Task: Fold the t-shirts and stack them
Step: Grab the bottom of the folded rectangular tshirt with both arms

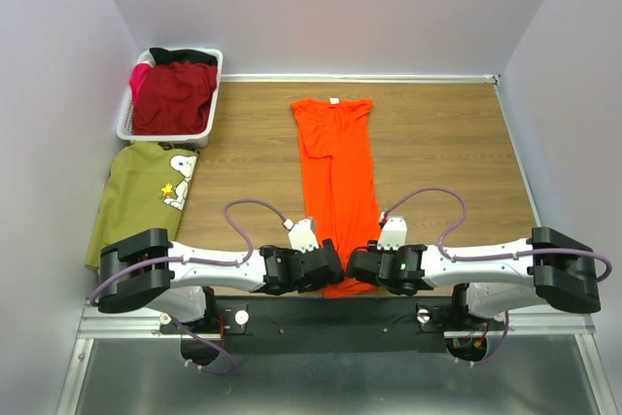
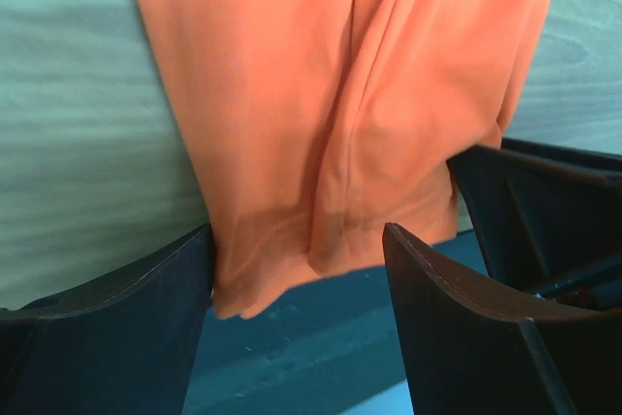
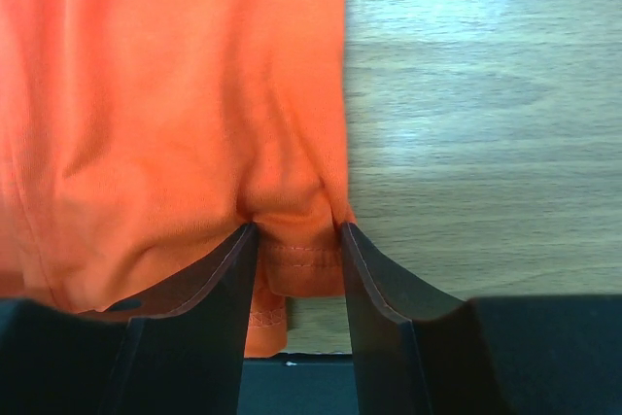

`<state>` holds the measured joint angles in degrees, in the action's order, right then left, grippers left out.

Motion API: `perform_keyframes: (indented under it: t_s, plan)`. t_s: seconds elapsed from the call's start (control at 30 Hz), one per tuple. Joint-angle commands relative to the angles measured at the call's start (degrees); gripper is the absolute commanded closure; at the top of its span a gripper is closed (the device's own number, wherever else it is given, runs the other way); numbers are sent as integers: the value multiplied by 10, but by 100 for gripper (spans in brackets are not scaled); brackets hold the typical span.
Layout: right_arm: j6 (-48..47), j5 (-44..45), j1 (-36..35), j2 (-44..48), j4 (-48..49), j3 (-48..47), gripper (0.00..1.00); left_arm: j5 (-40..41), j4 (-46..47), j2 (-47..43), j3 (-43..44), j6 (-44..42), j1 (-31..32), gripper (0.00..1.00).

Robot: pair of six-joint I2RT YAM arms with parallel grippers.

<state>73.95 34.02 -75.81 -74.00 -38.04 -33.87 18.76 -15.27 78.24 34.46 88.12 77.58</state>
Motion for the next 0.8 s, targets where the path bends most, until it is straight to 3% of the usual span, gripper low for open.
perform_keyframes:
  t_s: [0.0, 0.23, 0.47, 0.67, 0.77]
  plan:
    - [28, 25, -3, 2, -44, 21, 51, -60, -135, 57, -31, 57, 26, 21]
    - [36, 32, -3, 3, -47, 21, 51, -49, -131, 67, -36, 92, 28, 35]
    - [42, 46, -4, -10, -48, 11, 52, -22, -157, 103, -5, 102, 23, 60]
    - [47, 40, -4, -19, -48, 7, 52, -13, -178, 116, 10, 107, 23, 65]
    - [50, 37, -3, -15, -49, 11, 52, -10, -180, 111, 10, 108, 23, 78]
